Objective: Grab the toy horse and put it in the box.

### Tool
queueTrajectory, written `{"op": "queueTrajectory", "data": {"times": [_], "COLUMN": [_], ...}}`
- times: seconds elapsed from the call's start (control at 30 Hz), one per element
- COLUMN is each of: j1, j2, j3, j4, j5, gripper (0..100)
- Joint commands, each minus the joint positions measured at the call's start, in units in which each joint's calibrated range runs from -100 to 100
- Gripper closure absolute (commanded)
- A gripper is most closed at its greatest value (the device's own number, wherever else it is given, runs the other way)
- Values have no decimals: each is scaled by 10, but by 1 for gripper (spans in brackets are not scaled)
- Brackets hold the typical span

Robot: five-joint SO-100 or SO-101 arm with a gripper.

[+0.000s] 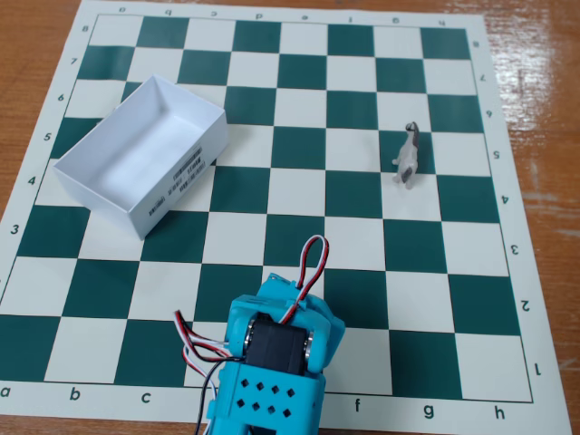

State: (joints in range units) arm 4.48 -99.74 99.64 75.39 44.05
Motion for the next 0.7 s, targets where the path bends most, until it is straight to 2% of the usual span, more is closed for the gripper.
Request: {"op": "queueTrajectory", "data": {"times": [0.0,0.47,0.67], "j1": [84,84,86], "j2": [86,89,120], "j3": [-158,-158,-165], "j4": [-88,-92,-132], "j5": [64,64,66], "gripper": [100,100,100]}}
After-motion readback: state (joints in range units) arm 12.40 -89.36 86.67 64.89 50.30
